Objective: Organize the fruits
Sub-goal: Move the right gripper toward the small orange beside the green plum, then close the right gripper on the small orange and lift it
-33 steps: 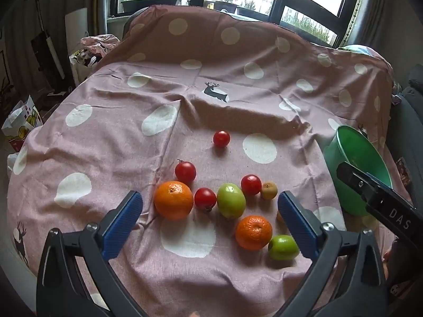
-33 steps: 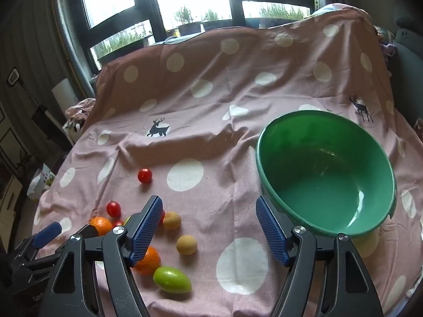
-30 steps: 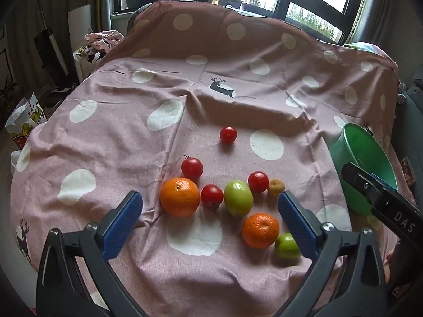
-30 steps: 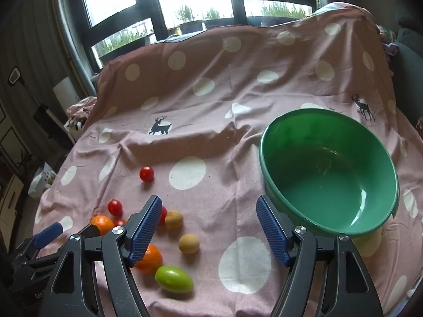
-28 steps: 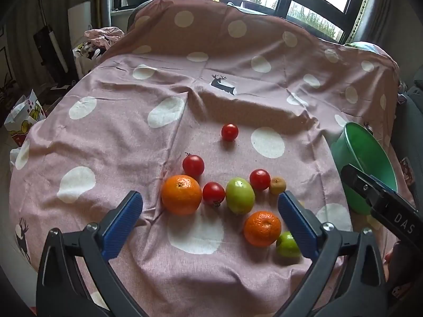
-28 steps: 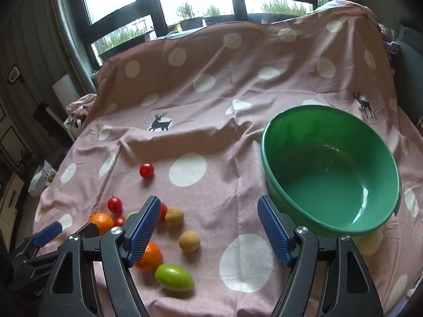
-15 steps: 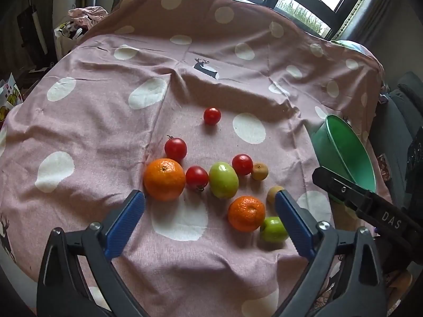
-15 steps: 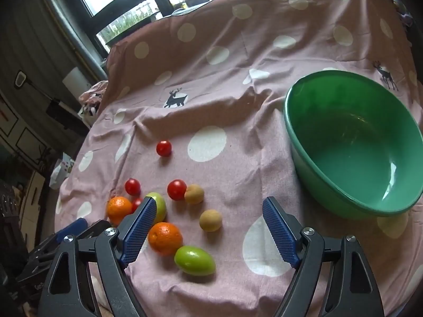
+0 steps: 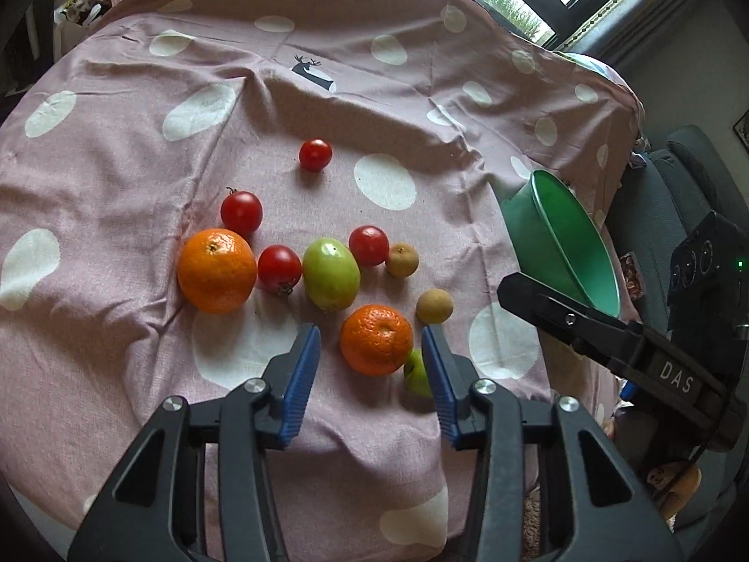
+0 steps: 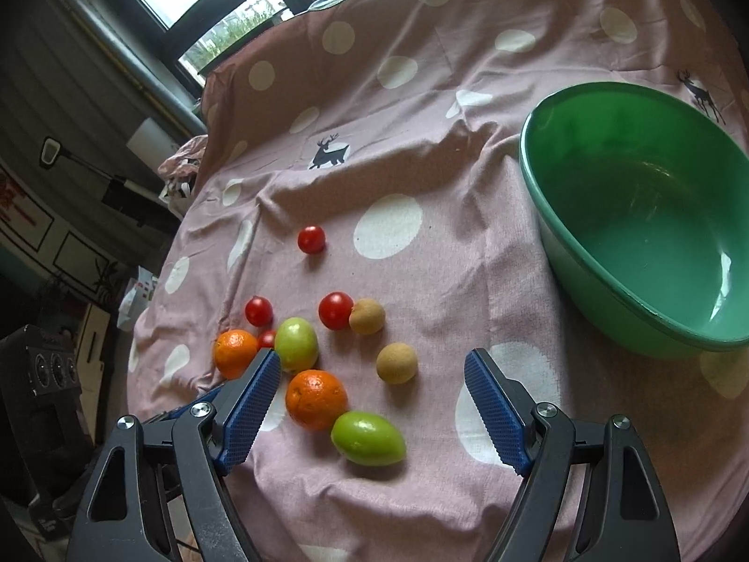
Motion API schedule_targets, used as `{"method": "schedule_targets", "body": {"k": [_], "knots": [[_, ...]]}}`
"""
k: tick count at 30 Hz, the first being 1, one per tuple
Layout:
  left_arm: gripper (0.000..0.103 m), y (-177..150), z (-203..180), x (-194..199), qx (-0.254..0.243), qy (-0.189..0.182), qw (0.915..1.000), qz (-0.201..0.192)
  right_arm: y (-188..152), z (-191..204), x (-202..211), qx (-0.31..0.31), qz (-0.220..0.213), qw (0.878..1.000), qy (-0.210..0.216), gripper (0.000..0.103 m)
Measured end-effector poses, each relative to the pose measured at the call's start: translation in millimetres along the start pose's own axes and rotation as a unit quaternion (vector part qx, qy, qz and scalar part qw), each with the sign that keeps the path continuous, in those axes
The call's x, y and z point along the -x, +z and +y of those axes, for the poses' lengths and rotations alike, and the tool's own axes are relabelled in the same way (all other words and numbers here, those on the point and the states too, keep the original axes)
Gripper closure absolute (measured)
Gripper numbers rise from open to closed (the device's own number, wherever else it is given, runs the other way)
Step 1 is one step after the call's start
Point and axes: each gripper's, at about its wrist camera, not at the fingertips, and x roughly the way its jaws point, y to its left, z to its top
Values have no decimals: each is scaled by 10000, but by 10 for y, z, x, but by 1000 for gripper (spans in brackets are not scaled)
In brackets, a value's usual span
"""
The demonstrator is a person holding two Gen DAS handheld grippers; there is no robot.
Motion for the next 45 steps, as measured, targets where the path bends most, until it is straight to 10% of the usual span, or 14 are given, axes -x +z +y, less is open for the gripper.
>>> {"method": "schedule_targets", "body": {"k": [9, 18, 27, 45], "knots": [[75, -3, 28, -15, 131, -351, 9993, 62, -24, -51, -93, -287, 221, 9984, 428, 72], [74, 10, 46, -55, 204, -353, 9991, 114, -23, -33, -84, -150, 164, 9997, 141, 72], [59, 9, 87, -54, 243, -231, 9993, 154, -43, -65, -158, -341, 437, 9974, 454, 72], [60, -26, -9, -289, -19, -49, 9991, 413, -40, -23, -572, -420, 1180, 9865, 1054, 72]]}}
